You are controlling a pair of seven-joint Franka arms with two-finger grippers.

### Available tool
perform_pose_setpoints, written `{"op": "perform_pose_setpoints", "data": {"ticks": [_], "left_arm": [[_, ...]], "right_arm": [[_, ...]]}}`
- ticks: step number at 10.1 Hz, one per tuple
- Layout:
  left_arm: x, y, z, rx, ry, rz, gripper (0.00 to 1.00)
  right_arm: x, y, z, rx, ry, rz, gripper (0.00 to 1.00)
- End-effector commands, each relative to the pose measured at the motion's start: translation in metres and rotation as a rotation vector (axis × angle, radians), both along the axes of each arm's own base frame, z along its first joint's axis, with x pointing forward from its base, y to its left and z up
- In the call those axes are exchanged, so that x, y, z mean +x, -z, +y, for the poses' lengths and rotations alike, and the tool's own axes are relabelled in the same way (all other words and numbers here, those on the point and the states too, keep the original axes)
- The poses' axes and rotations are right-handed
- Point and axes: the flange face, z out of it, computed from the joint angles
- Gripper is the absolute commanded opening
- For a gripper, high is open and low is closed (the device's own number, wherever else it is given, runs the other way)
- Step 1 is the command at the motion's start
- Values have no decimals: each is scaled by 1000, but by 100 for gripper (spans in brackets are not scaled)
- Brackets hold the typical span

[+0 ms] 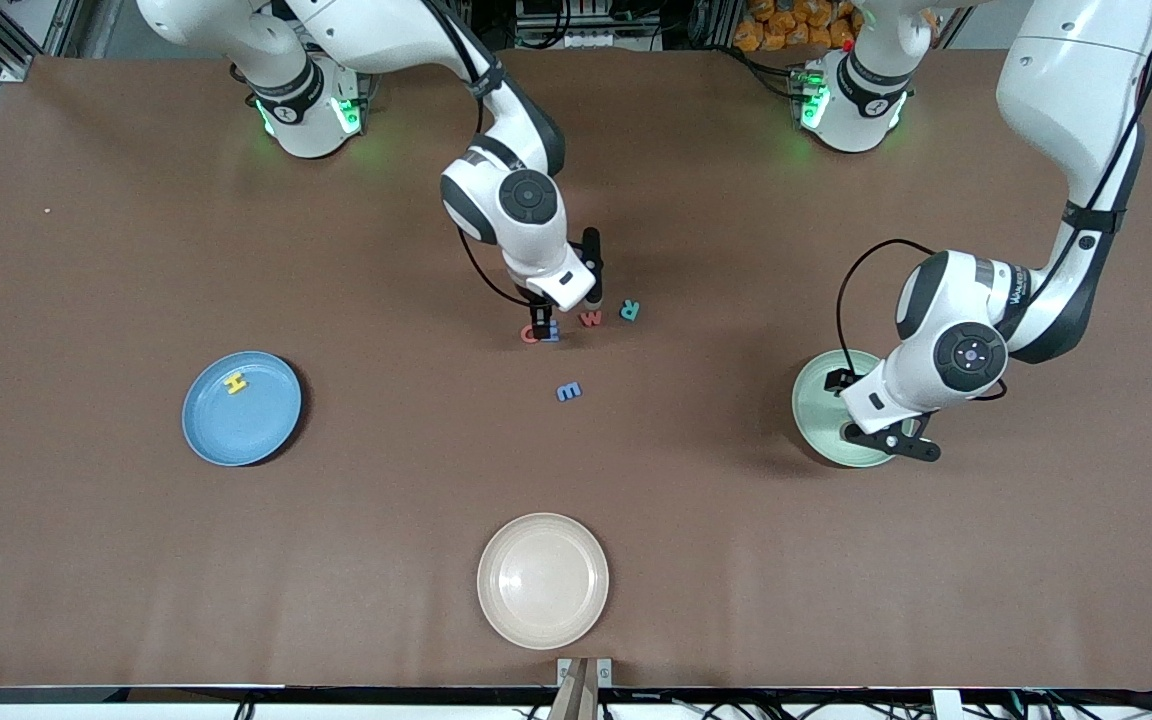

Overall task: Sort uppercase to blue plate, lowercase to green plate
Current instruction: 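Place the blue 6 on the green plate while the right gripper reaches letters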

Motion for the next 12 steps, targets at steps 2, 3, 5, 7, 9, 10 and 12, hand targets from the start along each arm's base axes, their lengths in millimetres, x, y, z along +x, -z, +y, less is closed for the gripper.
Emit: {"op": "perform_pose_setpoints", "data": {"ticks": [2,3,5,7,9,10,12], "left_arm": [[5,-1,-2,-19,-18,0,100],[5,-1,-2,-19,-18,0,100],[6,-1,-2,-20,-18,-2,100],[5,0,-3,-20,-17,0,100],[5,0,-2,-20,-18,0,100],[5,0,-2,-20,-18,0,100],[5,0,-2,-20,-18,0,100]], "right_arm": [[25,2,-37,-2,-58,5,78],[34,6,-45,-3,-71,9,75],[36,20,-50,-10,-67,29,67],[35,22,-47,-8,-68,31,66],[31,35,-41,10,-67,10,65],[32,36,-40,20,-58,-2,65],[31,36,-37,22,-54,0,65]]}}
